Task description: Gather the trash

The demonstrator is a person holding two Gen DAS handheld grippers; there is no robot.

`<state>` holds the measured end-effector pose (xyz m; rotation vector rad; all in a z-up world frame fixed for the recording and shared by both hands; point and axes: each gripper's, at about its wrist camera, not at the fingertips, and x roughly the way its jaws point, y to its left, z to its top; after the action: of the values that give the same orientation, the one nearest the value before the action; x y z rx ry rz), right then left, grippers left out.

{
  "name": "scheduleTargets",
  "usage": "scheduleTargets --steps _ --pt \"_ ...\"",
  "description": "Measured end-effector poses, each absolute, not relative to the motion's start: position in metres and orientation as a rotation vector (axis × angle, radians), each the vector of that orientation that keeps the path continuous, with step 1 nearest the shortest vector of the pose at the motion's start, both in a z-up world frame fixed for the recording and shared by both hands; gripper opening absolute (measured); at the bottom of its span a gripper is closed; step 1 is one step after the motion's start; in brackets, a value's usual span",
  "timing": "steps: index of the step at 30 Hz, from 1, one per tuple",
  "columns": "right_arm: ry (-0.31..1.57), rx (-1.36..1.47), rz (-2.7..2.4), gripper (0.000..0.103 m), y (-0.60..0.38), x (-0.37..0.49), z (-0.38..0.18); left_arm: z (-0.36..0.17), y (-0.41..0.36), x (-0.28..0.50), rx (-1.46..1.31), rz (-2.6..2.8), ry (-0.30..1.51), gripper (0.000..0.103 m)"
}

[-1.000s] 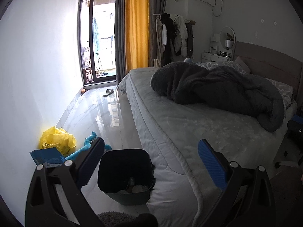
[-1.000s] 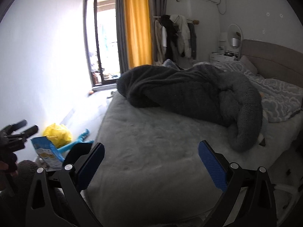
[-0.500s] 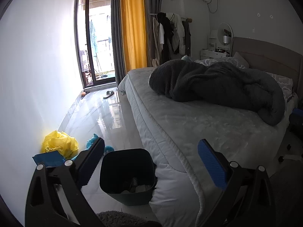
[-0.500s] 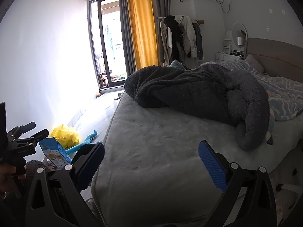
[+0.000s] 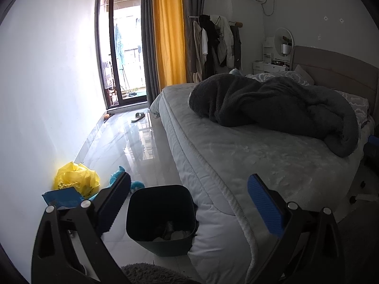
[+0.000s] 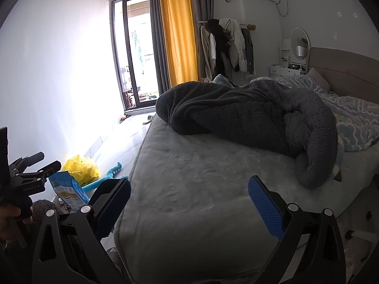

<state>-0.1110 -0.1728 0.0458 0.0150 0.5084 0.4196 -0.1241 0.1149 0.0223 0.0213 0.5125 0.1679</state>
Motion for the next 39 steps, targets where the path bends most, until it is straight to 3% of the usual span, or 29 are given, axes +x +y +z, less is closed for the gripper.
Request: scheduleTargets --steps 39 --pt "0.511 0.021 0.416 0.100 -0.1713 -0.1122 0.0450 0.0191 0.1148 -0.1215 0.004 0.173 0.529 0.100"
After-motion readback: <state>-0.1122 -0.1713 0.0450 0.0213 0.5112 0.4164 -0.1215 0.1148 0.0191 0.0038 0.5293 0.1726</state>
